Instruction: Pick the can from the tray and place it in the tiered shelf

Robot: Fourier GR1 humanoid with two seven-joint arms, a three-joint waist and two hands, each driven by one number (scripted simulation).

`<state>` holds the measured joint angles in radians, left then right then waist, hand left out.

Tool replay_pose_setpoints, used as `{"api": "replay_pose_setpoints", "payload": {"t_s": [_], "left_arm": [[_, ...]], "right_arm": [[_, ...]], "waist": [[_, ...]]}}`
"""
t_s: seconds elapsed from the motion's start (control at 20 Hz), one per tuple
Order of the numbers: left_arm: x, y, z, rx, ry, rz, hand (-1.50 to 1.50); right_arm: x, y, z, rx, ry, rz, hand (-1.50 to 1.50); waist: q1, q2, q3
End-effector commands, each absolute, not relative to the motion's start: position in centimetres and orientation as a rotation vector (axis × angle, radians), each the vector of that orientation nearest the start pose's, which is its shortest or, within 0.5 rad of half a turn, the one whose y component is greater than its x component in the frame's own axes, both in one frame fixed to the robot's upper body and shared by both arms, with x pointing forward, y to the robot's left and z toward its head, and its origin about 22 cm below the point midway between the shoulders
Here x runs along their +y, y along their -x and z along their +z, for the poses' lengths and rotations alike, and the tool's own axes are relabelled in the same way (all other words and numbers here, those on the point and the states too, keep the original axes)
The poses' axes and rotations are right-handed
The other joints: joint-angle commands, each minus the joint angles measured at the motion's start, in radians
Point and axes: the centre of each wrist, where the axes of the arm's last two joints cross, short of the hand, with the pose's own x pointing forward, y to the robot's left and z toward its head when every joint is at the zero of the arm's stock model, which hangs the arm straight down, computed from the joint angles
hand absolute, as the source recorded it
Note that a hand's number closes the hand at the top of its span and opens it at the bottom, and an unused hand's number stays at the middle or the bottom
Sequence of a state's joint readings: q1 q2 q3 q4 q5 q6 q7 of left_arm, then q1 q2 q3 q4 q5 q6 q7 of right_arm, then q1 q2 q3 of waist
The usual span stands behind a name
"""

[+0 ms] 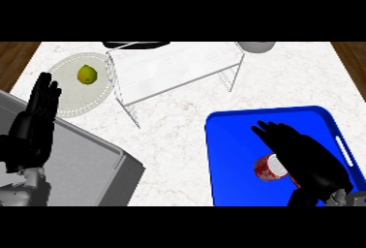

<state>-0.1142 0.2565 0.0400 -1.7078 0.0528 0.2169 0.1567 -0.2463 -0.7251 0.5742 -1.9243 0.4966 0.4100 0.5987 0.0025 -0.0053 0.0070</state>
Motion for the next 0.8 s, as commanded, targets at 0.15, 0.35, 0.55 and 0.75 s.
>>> {"api": "replay_pose_setpoints", "payload": {"t_s": [0.15,0.35,0.55,0.75], "left_arm": [[28.8,-24.3,5.7,-1.610,-0.251,0.015,0.00],[28.4,-25.9,5.0,-1.605,-0.251,0.045,0.00],[26.5,-26.2,6.9,-1.616,-0.265,0.036,0.00],[27.6,-26.2,5.6,-1.623,-0.242,0.047,0.00]], "right_arm": [[-21.5,-22.9,8.8,-1.034,0.703,1.536,-1.50],[-22.8,-23.3,6.7,-1.039,0.686,1.534,-1.50],[-23.7,-24.8,5.8,-1.068,0.671,1.512,-1.50],[-22.1,-25.0,5.2,-1.086,0.661,1.537,-1.50]], "waist": [[0.003,0.005,-0.007],[-0.002,0.006,-0.007],[0.000,0.006,-0.006],[0.001,0.006,-0.007]]}}
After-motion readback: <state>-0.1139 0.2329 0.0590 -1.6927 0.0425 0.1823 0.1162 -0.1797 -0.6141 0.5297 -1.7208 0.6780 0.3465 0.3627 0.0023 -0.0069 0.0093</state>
